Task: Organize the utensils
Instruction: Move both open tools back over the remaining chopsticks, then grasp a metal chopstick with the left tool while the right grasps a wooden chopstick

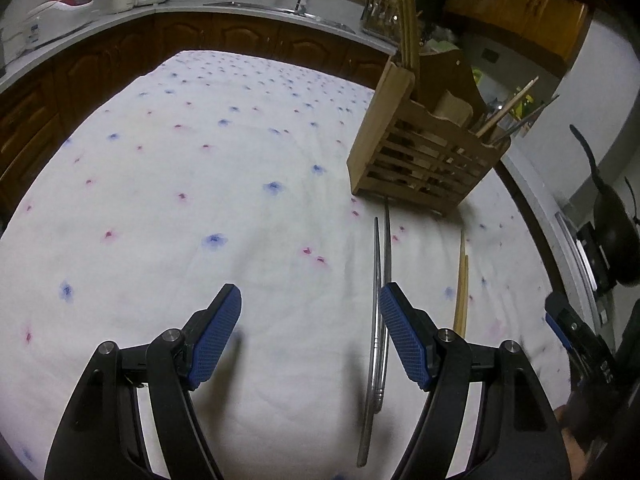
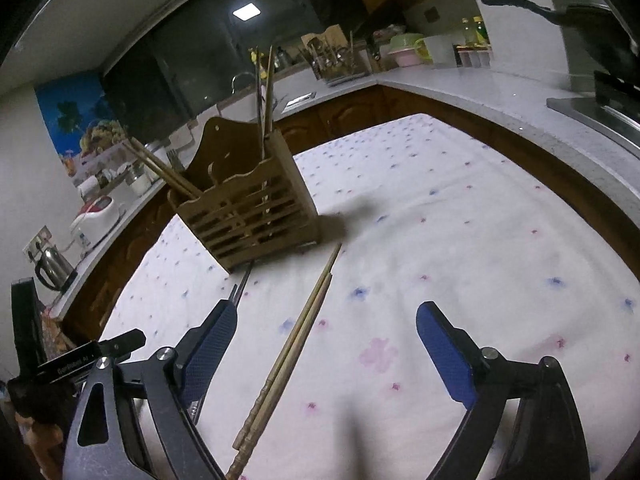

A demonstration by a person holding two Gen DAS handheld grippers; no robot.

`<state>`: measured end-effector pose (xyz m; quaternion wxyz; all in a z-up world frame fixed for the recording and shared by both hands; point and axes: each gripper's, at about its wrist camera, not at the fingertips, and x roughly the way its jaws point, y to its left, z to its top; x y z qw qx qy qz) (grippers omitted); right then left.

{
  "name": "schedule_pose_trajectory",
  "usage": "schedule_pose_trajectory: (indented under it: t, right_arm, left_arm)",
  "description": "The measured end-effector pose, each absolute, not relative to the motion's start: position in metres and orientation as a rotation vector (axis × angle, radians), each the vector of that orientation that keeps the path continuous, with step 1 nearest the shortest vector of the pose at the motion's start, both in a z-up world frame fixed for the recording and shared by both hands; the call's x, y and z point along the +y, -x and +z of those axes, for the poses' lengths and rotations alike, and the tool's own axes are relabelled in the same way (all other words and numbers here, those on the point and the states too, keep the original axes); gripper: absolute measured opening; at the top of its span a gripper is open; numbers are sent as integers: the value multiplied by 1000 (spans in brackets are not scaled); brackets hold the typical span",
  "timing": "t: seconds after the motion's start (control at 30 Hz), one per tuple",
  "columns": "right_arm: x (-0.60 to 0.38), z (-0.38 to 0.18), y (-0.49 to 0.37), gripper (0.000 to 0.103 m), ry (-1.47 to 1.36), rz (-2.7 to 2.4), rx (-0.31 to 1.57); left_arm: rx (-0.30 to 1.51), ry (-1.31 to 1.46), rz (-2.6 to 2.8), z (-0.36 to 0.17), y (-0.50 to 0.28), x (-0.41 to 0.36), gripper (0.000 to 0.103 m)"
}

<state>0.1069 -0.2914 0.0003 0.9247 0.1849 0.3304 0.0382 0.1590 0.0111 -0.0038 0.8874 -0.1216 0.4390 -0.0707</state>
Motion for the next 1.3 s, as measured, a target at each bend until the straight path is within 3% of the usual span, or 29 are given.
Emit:
schedule_pose_trajectory:
  t: [0.17, 0.43, 0.6, 0.77, 0.93, 1.13, 1.3]
  right_arm:
    - [-290, -3, -124, 73, -374, 96, 721]
    - [-287, -6, -163, 63, -359, 117, 774]
    - [-286, -14, -189, 53, -359, 119, 812]
    - [-284, -25, -211, 48, -342, 105, 853]
    - [-282, -40, -233, 43, -315, 78, 906]
    - [-273, -51, -248, 37, -267, 60, 937]
    - [-258, -52, -246, 23, -194, 67, 936]
  left_arm:
    - [945, 199, -168, -1, -180, -5, 73]
    - [983, 143, -193, -6, -221, -32, 71]
    - [1005, 106, -214, -12, -241, -45, 59]
    - [1027, 69, -225, -20, -253, -56, 53]
    - [1068, 40, -239, -32, -265, -64, 36]
    - [1069, -30, -250, -33, -259, -75, 34]
    - [1050, -131, -270, -34, -244, -89, 34]
